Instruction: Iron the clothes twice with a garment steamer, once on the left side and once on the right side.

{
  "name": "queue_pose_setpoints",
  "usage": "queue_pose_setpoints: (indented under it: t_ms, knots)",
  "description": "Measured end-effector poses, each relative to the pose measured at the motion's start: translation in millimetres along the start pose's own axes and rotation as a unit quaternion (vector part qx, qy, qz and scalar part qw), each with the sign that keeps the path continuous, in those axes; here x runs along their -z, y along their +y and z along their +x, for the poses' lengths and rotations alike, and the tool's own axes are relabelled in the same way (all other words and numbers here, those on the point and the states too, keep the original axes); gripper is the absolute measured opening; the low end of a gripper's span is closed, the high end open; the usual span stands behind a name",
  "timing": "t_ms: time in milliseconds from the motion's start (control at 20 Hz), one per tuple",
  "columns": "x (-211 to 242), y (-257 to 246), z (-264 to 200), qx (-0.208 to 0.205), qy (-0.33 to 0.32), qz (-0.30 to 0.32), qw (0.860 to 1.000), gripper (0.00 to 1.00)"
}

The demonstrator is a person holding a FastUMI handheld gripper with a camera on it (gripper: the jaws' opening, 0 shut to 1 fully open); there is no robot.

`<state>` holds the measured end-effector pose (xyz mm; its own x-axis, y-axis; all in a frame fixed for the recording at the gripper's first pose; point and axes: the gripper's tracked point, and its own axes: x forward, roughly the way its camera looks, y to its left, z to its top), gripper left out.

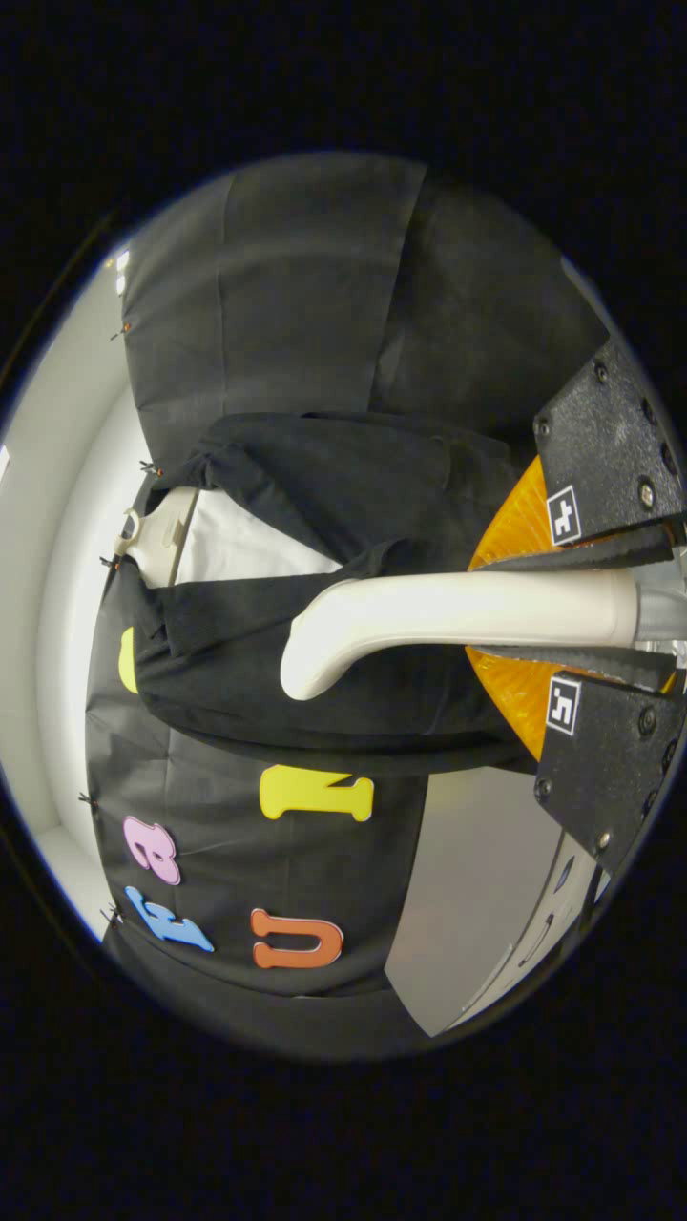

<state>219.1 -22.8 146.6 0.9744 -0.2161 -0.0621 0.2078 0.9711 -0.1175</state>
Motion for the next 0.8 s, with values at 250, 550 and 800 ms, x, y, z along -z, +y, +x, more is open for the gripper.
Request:
queue_pose_setpoints:
  t_ms: [250,550,800]
  knots:
    - [31.9,0.8,6.0,0.001,0.034,0.0,0.999,0.37]
    - [70.3,-2.1,5.9,-0.002,0.076,0.003,0.997,0.37]
    - [100.7,-0.4,6.5,-0.004,0.106,-0.002,0.994,0.37]
